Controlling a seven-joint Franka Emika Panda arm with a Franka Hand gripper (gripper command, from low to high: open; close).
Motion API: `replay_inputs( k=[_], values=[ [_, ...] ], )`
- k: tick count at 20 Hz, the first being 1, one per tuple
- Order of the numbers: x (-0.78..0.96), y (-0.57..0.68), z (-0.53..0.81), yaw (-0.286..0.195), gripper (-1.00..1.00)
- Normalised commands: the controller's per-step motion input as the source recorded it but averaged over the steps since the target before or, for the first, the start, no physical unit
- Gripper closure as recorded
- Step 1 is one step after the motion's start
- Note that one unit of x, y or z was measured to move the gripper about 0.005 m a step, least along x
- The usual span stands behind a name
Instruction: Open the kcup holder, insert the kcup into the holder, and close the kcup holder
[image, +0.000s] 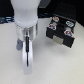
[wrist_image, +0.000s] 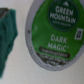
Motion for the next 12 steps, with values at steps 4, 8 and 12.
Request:
replay_inputs(
  k=[4, 8, 12],
  values=[
    [0.02, 0.05, 0.09, -0.015, 1.0],
    [0.02, 0.28, 0.63, -0.016, 1.0],
    [0.02, 0.37, 0.78, -0.005, 1.0]
  ],
)
